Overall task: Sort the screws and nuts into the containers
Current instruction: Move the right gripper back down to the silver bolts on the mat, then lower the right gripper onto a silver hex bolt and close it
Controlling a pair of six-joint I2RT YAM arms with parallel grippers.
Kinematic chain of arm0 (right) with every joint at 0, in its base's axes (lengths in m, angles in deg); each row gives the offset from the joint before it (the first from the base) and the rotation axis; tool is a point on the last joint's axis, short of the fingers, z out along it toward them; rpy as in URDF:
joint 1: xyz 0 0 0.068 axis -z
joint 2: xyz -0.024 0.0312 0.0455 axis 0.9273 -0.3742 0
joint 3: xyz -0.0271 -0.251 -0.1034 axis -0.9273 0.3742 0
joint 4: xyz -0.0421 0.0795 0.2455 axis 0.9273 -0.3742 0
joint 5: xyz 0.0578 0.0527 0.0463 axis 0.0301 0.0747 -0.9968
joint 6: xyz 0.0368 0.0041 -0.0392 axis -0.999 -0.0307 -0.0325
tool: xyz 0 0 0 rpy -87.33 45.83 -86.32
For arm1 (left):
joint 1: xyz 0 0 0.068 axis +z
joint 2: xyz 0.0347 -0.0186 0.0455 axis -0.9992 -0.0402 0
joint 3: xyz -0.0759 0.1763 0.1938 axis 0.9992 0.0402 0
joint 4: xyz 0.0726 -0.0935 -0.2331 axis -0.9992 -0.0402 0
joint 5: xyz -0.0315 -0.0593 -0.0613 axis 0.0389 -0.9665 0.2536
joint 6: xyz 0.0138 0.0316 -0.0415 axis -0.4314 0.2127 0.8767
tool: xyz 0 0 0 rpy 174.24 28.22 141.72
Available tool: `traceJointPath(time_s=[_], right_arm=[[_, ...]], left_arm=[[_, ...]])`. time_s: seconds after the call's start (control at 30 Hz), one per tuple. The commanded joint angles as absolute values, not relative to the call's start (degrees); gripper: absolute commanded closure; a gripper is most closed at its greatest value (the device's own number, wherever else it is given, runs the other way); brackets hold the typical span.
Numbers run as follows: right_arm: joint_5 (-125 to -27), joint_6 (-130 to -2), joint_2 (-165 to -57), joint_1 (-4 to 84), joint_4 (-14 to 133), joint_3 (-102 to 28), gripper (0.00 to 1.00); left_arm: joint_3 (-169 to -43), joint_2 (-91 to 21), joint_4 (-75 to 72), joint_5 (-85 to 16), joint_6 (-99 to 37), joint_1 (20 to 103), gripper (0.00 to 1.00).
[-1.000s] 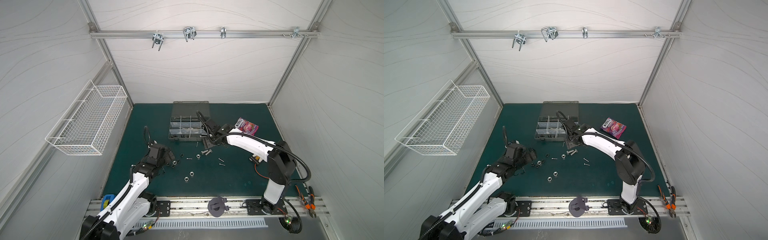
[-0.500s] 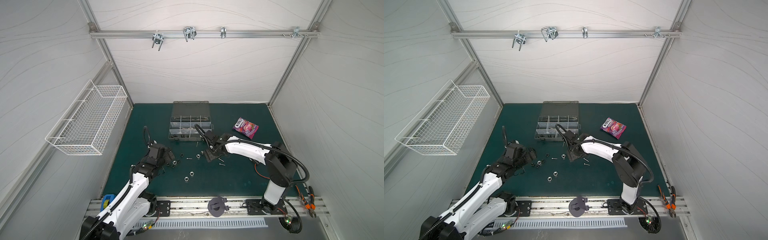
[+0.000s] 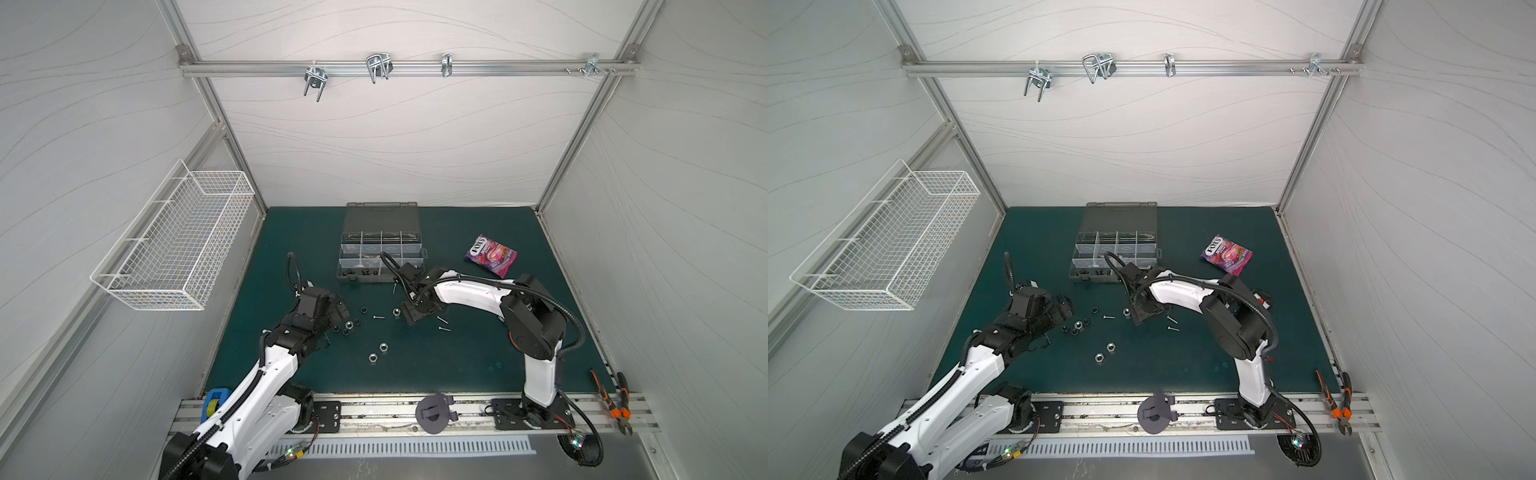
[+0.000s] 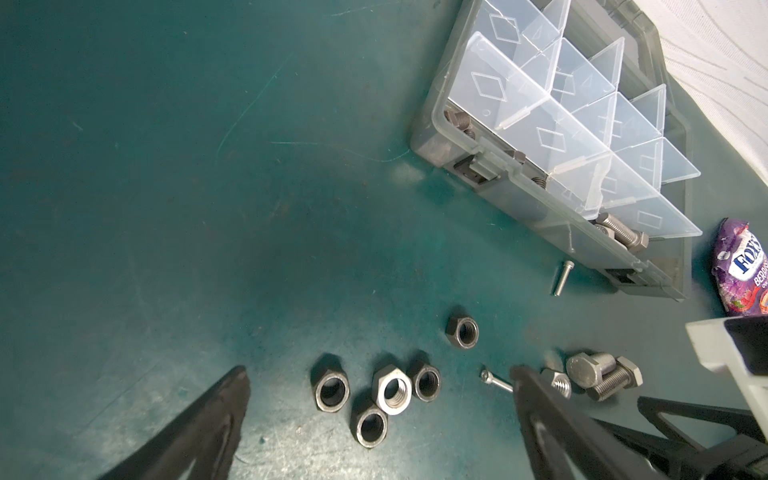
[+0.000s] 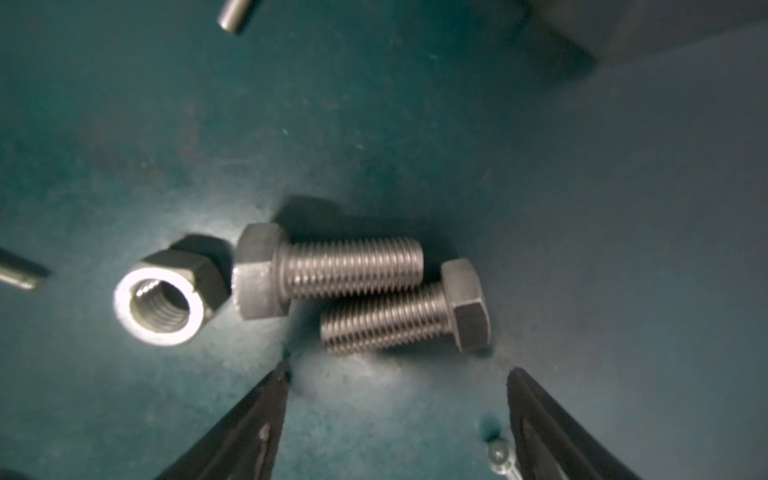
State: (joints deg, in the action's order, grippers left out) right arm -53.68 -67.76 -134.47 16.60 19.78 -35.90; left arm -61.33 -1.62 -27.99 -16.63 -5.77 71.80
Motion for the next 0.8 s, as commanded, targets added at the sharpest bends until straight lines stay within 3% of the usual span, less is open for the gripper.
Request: traceJointPath(time_s=[0.0, 0.6, 0.77], right_arm=[[-54.6, -67.1, -135.9, 17.6, 19.9, -36.6, 0.16], [-56.0, -66.1, -137.9, 19.8, 20.5, -37.6, 0.21], [-56.2, -65.8, -138.5, 20.3, 20.4, -38.6, 0.26]], left_arm=[[-62.2, -1.8, -27.2, -15.8, -5.2, 72.0, 0.01], [-63.3, -3.2, -26.4, -16.6, -5.1, 72.0, 0.01], [-63.2, -3.1, -26.6, -16.5, -5.1, 72.0, 0.01]])
